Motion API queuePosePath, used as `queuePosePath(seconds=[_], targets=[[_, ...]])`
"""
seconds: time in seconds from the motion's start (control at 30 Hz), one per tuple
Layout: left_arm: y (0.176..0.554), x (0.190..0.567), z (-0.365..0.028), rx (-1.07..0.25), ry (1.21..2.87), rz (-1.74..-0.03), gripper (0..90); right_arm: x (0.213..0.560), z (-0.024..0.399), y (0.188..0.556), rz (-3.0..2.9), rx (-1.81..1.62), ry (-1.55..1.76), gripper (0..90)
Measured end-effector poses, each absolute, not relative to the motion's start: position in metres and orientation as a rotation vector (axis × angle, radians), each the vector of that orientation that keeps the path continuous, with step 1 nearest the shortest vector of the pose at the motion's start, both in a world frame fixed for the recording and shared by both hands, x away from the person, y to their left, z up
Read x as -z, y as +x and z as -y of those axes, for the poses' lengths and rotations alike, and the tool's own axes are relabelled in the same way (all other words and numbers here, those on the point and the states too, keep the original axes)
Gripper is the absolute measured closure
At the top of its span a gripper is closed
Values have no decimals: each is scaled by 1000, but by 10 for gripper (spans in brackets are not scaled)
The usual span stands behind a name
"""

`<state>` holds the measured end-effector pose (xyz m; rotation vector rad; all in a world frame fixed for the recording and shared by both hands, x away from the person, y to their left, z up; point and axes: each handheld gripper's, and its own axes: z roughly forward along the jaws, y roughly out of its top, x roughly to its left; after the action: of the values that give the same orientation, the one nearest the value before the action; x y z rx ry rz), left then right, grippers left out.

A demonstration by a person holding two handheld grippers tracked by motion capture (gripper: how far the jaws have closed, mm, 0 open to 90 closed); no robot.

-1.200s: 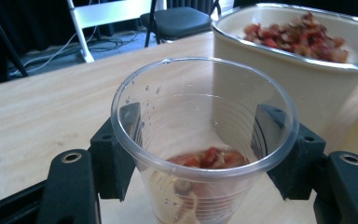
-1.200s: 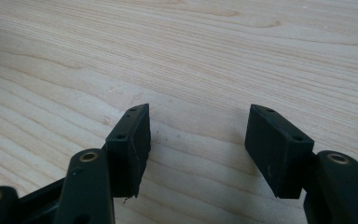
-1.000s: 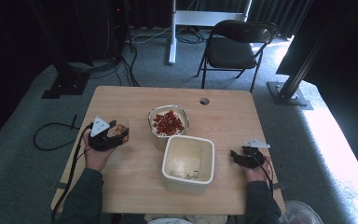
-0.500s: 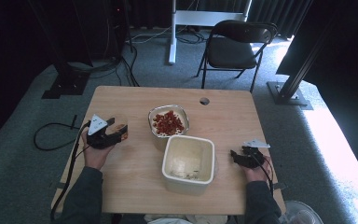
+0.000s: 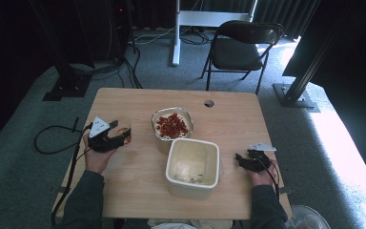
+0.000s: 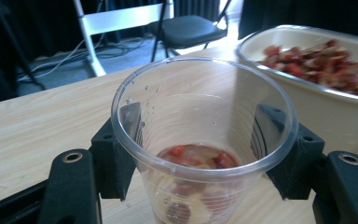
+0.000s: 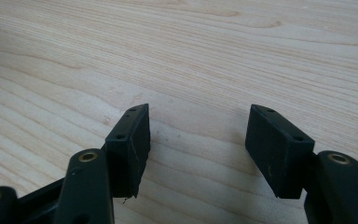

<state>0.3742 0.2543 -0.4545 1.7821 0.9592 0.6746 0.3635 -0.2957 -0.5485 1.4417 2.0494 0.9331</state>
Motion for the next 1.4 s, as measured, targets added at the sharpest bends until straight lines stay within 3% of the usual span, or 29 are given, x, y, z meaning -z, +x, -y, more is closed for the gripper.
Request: queuePosePath(seconds=[0.97, 1.4], targets=[[371, 445, -250, -673, 1797, -910, 349, 549, 295, 364, -2053, -934, 1436, 392], [384, 417, -225, -714, 1800, -841, 348, 548, 296, 364, -2054, -934, 1436, 392]])
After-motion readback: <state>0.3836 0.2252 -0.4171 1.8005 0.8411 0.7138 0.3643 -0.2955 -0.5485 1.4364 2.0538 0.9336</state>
